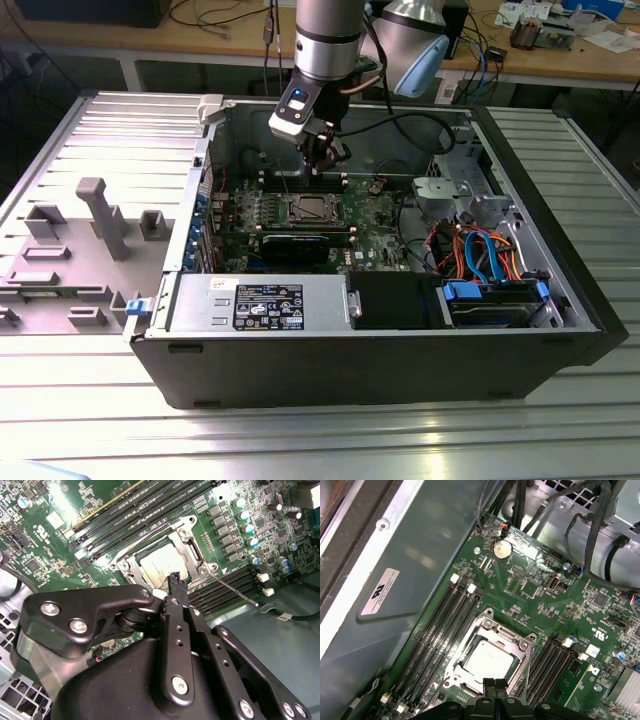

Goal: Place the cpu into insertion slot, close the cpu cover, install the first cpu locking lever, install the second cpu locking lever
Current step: 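Install the first cpu locking lever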

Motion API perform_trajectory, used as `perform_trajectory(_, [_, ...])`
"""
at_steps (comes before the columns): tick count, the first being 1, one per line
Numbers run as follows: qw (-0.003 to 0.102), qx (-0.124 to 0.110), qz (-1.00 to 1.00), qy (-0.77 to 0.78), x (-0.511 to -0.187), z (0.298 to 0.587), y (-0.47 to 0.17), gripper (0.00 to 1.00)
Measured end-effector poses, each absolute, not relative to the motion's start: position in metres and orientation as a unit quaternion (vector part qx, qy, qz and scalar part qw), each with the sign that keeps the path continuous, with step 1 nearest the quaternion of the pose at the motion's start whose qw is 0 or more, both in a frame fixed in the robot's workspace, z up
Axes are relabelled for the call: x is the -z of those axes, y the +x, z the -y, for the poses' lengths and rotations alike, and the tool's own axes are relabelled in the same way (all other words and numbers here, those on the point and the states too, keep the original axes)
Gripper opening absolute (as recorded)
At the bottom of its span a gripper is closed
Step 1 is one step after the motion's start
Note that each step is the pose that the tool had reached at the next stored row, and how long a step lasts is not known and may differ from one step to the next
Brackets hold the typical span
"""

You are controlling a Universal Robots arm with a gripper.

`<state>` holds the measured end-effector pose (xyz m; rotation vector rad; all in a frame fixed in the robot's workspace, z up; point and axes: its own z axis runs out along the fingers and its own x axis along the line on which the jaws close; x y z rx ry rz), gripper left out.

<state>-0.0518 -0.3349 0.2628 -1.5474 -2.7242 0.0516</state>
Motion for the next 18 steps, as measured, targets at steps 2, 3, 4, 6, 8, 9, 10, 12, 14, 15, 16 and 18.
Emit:
perform_trajectory(2, [0.004, -0.016, 0.870, -0.492, -0.2628, 0.3349, -0.0517, 0.11])
perform_trajectory(3, [0.004, -0.016, 0.871, -0.492, -0.2628, 0.3349, -0.0518, 0.11])
perform_trajectory(4, [0.004, -0.016, 0.871, -0.490, -0.2627, 0.3349, -0.0517, 0.11])
perform_trajectory(6, [0.004, -0.016, 0.872, -0.489, -0.2628, 0.3349, -0.0518, 0.11])
perform_trajectory(8, [0.004, -0.016, 0.874, -0.486, -0.2627, 0.3349, -0.0517, 0.11])
perform_trajectory(9, [0.004, -0.016, 0.874, -0.485, -0.2627, 0.3349, -0.0517, 0.11])
perform_trajectory(10, [0.004, -0.016, 0.874, -0.485, -0.2627, 0.3349, -0.0517, 0.11])
perform_trajectory(12, [0.004, -0.016, 0.875, -0.483, -0.2627, 0.3349, -0.0517, 0.11])
perform_trajectory(14, [0.004, -0.017, 0.876, -0.482, -0.2627, 0.3349, -0.0518, 0.11])
perform_trajectory(15, [0.004, -0.017, 0.877, -0.481, -0.2627, 0.3349, -0.0517, 0.11])
perform_trajectory(16, [0.004, -0.016, 0.877, -0.480, -0.2627, 0.3349, -0.0518, 0.11])
perform_trajectory(18, [0.004, -0.017, 0.878, -0.478, -0.2627, 0.3349, -0.0518, 0.11])
